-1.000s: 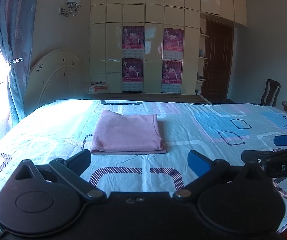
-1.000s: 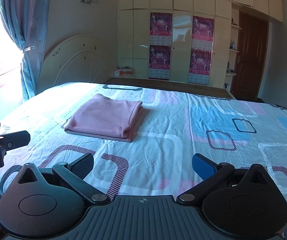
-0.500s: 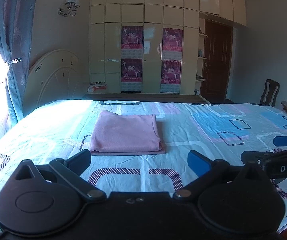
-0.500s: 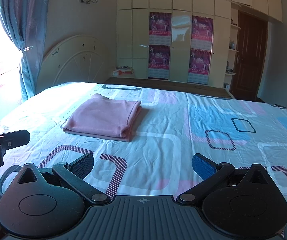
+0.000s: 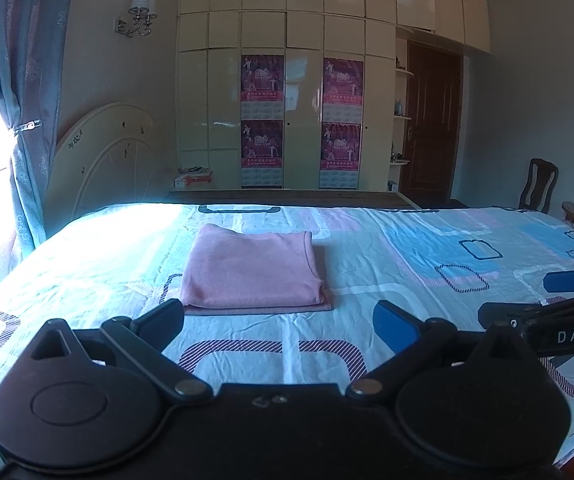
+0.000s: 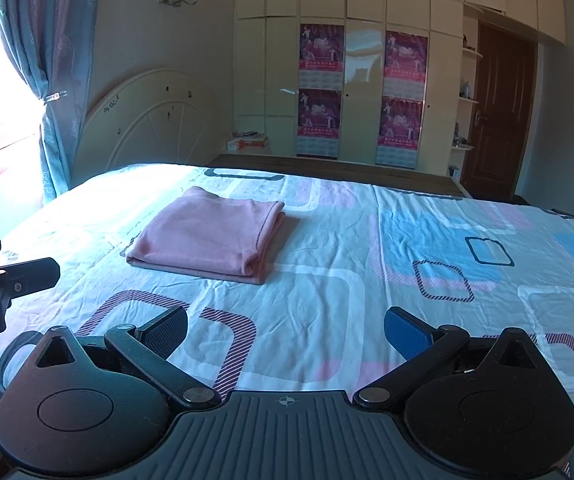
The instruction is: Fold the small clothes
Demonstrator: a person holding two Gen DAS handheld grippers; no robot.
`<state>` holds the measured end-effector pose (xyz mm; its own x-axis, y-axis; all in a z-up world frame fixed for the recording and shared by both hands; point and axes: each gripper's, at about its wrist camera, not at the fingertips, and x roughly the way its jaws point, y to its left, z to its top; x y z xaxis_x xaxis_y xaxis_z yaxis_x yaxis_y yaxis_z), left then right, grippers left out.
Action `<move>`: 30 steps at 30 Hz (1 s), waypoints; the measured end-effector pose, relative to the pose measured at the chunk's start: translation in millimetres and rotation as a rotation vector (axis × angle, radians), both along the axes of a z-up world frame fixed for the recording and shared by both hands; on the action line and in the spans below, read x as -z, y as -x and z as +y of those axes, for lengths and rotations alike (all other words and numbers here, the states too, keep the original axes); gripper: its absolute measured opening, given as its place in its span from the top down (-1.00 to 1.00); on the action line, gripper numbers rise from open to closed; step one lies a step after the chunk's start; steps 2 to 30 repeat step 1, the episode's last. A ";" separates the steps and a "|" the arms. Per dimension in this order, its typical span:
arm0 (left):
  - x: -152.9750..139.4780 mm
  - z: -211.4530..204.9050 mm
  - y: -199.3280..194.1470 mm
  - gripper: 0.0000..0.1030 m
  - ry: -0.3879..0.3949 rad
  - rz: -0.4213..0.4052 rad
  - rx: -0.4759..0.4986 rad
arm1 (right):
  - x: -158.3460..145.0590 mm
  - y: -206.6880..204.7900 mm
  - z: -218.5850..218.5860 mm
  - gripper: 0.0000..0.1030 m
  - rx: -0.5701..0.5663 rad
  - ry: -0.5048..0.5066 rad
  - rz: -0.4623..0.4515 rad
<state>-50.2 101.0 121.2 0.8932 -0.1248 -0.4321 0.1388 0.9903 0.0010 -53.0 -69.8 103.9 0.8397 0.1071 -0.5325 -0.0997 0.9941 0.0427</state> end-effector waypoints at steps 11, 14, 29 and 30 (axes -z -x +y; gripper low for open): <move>0.7 0.1 -0.4 -0.97 0.000 0.003 -0.001 | 0.5 -0.7 0.4 -1.00 -0.001 0.001 0.001; 0.7 0.1 -0.4 -0.97 0.000 0.003 -0.001 | 0.5 -0.7 0.4 -1.00 -0.001 0.001 0.001; 0.7 0.1 -0.4 -0.97 0.000 0.003 -0.001 | 0.5 -0.7 0.4 -1.00 -0.001 0.001 0.001; 0.7 0.1 -0.4 -0.97 0.000 0.003 -0.001 | 0.5 -0.7 0.4 -1.00 -0.001 0.001 0.001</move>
